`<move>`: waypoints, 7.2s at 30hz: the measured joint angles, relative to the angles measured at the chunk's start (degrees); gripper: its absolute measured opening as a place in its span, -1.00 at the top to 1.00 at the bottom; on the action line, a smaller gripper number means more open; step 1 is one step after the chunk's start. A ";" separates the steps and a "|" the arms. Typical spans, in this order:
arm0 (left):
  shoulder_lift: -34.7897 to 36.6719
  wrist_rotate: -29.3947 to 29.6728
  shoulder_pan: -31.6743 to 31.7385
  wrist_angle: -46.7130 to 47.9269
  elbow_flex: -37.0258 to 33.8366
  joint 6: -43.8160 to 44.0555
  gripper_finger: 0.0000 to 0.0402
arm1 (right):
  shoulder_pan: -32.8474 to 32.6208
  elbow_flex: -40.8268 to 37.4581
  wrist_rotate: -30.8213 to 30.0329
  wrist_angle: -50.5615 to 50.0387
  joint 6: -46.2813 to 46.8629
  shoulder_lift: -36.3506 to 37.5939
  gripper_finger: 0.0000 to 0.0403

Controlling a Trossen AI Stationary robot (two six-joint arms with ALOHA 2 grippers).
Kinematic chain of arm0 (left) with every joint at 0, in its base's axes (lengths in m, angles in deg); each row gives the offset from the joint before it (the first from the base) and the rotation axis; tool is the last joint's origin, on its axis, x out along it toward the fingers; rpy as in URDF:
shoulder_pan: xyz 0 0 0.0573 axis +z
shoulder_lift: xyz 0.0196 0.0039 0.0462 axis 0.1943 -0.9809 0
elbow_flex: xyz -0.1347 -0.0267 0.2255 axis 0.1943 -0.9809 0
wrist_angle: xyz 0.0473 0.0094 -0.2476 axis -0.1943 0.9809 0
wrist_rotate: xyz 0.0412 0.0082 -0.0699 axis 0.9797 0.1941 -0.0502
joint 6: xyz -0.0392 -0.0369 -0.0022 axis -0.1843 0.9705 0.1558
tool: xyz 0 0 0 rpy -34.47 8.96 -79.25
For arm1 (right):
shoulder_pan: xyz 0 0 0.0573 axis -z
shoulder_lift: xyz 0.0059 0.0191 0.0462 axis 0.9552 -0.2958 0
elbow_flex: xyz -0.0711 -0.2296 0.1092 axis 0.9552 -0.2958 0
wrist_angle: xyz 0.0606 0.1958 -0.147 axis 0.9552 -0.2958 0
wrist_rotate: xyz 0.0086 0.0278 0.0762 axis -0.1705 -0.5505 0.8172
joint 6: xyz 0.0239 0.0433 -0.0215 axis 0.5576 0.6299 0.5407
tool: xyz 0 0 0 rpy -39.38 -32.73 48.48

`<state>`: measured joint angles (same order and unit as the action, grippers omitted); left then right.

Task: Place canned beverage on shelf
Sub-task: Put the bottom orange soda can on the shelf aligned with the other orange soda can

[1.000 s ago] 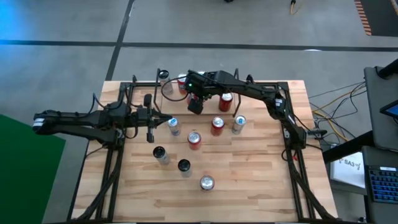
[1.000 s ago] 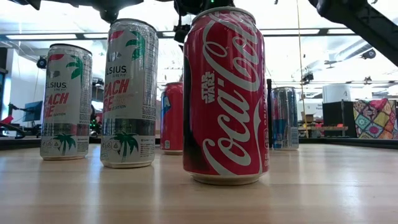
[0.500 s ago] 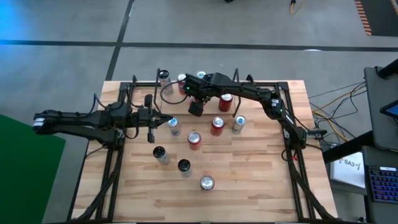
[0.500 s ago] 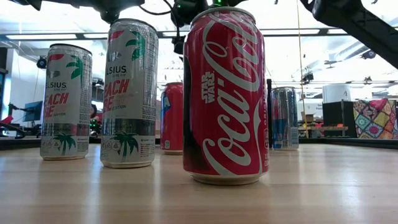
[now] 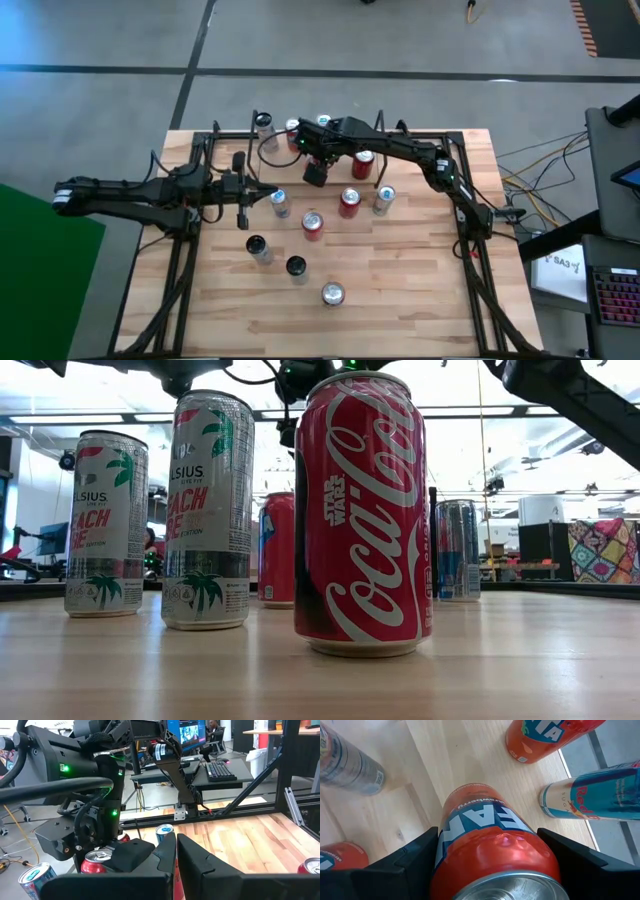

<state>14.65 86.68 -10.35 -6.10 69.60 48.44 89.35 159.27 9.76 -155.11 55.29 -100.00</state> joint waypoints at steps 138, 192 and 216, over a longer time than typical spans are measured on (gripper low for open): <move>0.07 -0.24 -0.02 0.92 -0.07 5.23 1.00 | -8.37 -0.01 0.48 7.35 -5.90 3.23 -0.44; -4.04 12.46 3.74 -2.84 -1.55 -8.37 1.00 | -1.31 -60.92 -1.03 49.09 -3.22 36.24 0.96; -4.07 12.44 4.30 -2.84 -1.60 -9.23 1.00 | 0.37 -63.43 -1.08 56.09 -5.57 32.79 0.96</move>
<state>10.59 99.11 -6.06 -8.94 68.01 39.20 89.72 95.84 8.68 -99.02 49.72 -67.21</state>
